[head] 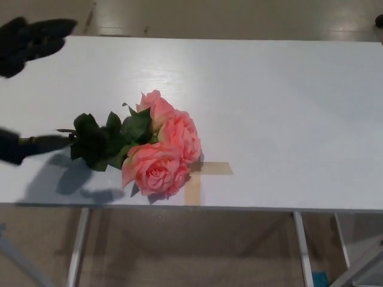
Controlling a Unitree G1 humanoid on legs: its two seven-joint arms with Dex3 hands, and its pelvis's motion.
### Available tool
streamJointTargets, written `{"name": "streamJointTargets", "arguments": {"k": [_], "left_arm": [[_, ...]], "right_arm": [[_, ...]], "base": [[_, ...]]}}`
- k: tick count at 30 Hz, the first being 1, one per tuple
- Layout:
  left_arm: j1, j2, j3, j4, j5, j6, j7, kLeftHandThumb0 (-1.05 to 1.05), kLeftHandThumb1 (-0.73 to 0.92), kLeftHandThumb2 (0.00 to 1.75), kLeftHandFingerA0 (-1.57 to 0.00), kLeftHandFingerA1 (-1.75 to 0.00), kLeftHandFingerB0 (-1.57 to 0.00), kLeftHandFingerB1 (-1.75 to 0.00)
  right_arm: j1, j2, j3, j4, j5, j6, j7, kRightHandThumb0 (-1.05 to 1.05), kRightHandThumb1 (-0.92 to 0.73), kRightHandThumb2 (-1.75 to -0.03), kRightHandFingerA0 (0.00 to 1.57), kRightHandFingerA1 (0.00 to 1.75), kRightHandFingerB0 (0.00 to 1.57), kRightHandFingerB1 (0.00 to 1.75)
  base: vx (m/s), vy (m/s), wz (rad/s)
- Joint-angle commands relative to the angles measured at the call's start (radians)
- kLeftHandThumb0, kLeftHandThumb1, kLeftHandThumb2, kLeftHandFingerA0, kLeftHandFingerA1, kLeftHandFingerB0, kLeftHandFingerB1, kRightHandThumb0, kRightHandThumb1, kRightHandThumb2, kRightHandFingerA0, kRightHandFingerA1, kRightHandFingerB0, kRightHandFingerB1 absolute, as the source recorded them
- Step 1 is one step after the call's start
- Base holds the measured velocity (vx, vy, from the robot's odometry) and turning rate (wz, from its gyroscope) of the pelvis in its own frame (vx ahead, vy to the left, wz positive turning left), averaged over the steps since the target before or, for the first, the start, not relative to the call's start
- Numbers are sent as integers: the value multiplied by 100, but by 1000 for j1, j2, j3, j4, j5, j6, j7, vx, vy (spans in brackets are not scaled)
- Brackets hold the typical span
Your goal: Use the left hand to pick up the rose and passes it to a human.
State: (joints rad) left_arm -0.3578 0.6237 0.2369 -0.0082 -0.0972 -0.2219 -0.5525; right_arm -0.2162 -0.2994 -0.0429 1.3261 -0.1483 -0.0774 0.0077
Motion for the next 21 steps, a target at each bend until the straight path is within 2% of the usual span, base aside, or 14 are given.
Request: {"name": "streamJointTargets", "arguments": {"k": [1,13,14,15,19,20,21], "left_arm": [[-264,2,-275,277,467,175,218,-50,42,53,-20,-28,-20,-29],[-460,-26,-481,522,583,243,266,-52,42,53,-19,-28,-15,-29],[-490,-64,-529,598,599,261,273,-30,22,81,0,-48,0,-47],[-492,-67,-539,603,601,268,274,-30,21,81,0,-49,0,-48],[-506,-66,-564,629,593,269,288,-30,21,81,0,-49,0,-48],[-498,-85,-600,647,613,289,288,-53,36,72,-5,-22,-6,-38],[-494,-90,-619,654,622,296,283,-56,38,71,-9,-13,-9,-33]], "right_arm": [[0,-9,10,4,-15,-4,-7,-55,-80,-65,57,56,21,28],[-6,-5,11,3,-15,-8,-18,-55,-80,-64,59,57,22,28],[-10,-8,5,2,-9,-9,-15,-60,-64,-95,55,66,15,43],[-10,-7,3,3,-7,-9,-14,-55,-80,-64,61,57,21,29],[-9,-6,2,3,-7,-9,-14,-55,-80,-64,61,57,21,29],[-9,-4,5,2,-8,-10,-11,-54,-80,-64,61,57,21,29],[-9,-5,5,2,-8,-9,-10,-54,-80,-64,61,57,21,29]], "base": [[0,0,0],[0,0,0],[0,0,0],[0,0,0],[0,0,0],[0,0,0],[0,0,0]]}}
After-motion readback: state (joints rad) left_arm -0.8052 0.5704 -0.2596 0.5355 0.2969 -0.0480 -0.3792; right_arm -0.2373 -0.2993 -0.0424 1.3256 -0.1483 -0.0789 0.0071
